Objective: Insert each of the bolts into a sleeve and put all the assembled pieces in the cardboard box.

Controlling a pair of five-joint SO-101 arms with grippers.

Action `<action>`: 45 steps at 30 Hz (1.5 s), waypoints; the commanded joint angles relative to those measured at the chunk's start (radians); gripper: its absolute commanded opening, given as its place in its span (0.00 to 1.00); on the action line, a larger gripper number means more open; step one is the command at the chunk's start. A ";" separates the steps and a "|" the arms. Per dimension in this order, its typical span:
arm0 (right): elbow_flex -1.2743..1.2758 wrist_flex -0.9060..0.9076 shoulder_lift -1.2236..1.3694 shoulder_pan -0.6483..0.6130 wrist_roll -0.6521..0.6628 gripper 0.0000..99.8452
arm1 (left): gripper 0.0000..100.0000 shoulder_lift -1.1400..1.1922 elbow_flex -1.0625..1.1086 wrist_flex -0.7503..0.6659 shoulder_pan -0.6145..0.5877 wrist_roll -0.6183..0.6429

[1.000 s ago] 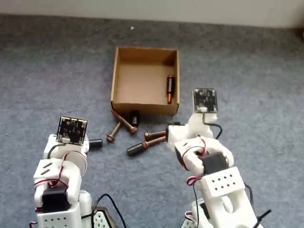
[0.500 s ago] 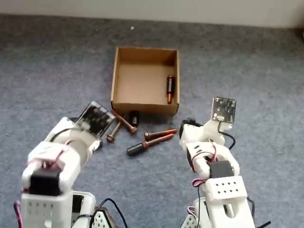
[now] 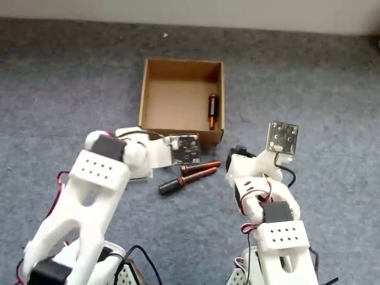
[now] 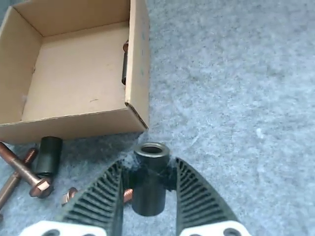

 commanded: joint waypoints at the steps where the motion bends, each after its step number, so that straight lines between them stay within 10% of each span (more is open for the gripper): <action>1: -0.004 -0.030 -0.024 0.012 0.003 0.00 | 0.18 0.159 -0.110 -0.069 0.064 -0.018; 27: 0.002 -0.077 -0.024 0.093 0.003 0.00 | 0.16 0.849 -0.558 -0.072 0.018 -0.061; 45: 0.004 -0.077 -0.024 0.091 0.005 0.00 | 0.05 0.905 -0.615 -0.043 -0.016 -0.055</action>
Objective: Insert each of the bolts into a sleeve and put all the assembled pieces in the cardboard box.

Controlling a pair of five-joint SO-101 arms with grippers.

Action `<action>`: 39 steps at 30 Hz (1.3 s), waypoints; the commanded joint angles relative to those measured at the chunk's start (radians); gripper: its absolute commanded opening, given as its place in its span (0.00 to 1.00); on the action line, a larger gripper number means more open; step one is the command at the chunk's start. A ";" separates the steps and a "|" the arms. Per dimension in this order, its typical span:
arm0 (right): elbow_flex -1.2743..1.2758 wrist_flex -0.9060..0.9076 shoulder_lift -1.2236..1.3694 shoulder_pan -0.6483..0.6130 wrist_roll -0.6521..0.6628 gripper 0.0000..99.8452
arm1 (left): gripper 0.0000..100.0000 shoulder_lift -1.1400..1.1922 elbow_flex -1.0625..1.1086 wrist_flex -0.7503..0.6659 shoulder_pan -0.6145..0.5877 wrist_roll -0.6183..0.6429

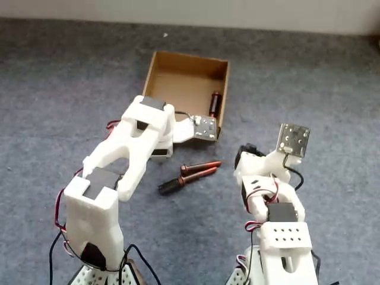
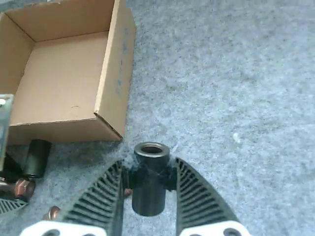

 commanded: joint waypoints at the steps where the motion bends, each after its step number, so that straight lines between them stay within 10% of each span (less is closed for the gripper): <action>1: -0.005 -0.025 -0.024 0.008 0.005 0.00 | 0.04 -0.015 -0.047 0.026 -0.019 -0.003; 11: -0.005 -0.025 -0.024 0.007 0.008 0.00 | 0.01 -0.231 0.021 0.203 0.008 0.018; 22: -0.007 -0.004 -0.031 -0.045 0.011 0.00 | 0.01 -0.664 0.151 0.196 0.025 0.362; 39: 0.209 0.090 -0.615 -0.252 0.164 0.00 | 0.01 -1.500 0.728 -0.362 0.025 1.128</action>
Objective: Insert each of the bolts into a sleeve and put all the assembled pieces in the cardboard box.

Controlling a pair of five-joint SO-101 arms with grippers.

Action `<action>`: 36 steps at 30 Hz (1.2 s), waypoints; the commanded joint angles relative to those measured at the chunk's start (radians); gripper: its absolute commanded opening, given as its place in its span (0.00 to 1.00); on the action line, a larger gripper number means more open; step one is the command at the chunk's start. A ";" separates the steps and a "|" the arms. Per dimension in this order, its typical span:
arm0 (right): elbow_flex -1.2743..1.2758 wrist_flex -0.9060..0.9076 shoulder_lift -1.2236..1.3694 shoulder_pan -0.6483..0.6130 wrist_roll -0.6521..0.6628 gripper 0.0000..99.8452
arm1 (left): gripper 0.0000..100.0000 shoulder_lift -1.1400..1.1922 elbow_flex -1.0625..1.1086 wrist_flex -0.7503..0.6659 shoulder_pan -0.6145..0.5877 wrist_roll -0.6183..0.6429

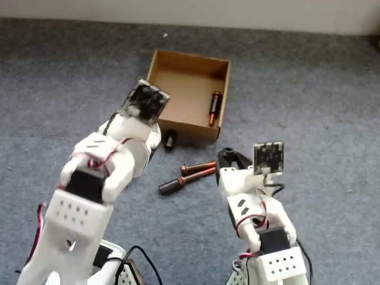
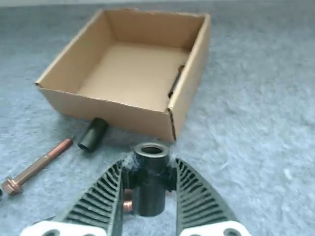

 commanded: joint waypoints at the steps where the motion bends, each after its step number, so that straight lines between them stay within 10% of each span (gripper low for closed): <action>1: 0.038 0.002 -0.179 -0.064 0.044 0.00 | 0.01 -0.249 0.117 -0.166 0.015 0.192; 10: 0.120 -0.030 -0.272 -0.228 0.106 0.00 | 0.01 -0.584 0.332 -0.353 0.053 0.404; 24: 0.124 -0.239 -0.272 -0.512 0.279 0.00 | 0.01 -0.885 0.487 -0.350 0.174 0.405; 36: 0.119 -0.265 -0.272 -0.516 0.278 0.00 | 0.01 -0.941 0.545 -0.347 0.240 0.400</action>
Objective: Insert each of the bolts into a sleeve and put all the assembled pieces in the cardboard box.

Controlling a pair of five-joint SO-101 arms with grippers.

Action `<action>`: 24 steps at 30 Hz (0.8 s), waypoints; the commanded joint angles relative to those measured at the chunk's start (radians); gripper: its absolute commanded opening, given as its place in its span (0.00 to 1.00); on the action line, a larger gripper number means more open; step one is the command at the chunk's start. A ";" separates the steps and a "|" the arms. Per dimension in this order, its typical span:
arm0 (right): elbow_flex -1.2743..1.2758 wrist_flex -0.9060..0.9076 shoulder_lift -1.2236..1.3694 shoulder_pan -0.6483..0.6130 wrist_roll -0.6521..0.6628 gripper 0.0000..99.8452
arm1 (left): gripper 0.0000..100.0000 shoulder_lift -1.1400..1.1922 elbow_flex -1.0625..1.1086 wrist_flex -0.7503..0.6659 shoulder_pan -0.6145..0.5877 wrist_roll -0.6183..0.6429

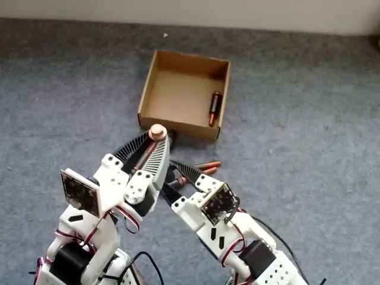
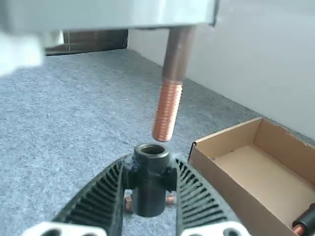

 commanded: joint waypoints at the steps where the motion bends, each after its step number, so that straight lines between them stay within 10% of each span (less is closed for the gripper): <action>1: 0.002 -0.035 -0.030 -0.008 0.011 0.00 | 0.01 -0.010 0.016 -0.029 0.022 0.009; 19: -0.001 -0.035 -0.031 0.054 0.008 0.00 | 0.01 -0.012 0.084 0.017 0.024 0.008; 24: -0.001 -0.035 -0.031 0.079 0.000 0.00 | 0.17 -0.012 0.077 0.107 0.015 0.008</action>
